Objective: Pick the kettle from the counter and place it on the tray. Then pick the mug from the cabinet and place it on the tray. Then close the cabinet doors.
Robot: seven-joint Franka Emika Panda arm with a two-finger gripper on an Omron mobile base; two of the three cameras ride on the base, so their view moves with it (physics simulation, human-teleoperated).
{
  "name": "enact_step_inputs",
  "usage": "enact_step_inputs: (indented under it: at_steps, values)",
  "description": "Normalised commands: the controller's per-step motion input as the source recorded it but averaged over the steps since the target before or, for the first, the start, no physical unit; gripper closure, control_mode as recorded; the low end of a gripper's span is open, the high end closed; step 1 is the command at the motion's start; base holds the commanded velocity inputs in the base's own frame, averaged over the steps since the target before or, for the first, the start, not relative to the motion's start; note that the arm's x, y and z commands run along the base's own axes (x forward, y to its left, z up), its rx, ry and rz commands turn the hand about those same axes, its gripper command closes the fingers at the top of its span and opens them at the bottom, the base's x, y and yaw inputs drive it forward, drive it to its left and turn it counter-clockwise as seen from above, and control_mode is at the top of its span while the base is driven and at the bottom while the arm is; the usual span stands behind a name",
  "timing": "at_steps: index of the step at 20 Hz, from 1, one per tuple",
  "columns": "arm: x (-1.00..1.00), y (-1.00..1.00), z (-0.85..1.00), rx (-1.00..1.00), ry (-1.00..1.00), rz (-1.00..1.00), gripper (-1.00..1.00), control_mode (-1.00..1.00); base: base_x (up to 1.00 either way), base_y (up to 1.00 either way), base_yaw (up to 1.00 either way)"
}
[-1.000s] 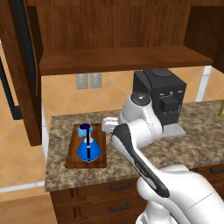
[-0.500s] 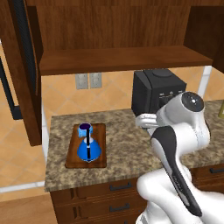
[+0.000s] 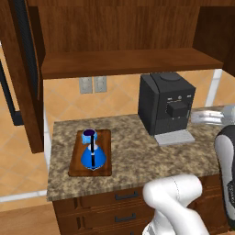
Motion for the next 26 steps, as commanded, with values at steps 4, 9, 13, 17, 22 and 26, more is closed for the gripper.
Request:
enact_step_inputs:
  at_steps: [4,9,13,17,22,26]
  values:
    - [-0.66,-0.48,-0.72,0.07,-0.66,-0.01,-1.0,-1.0,0.0,0.0,0.0]
    - [-0.47,-0.12,-0.36,0.1,-0.61,-0.06,-1.0,-1.0,0.0,0.0,0.0]
    - [0.01,-0.5,-0.09,0.14,-0.31,-0.01,-1.0,-1.0,0.0,0.0,0.0]
    - [0.02,-0.15,-0.62,0.18,-0.46,0.02,-1.0,-1.0,0.0,0.0,0.0]
    - [0.28,0.01,-0.68,0.21,-0.45,0.04,-1.0,-1.0,0.0,0.0,0.0]
    - [0.15,-0.4,-0.32,0.28,-0.35,0.11,-1.0,-1.0,0.0,0.0,0.0]
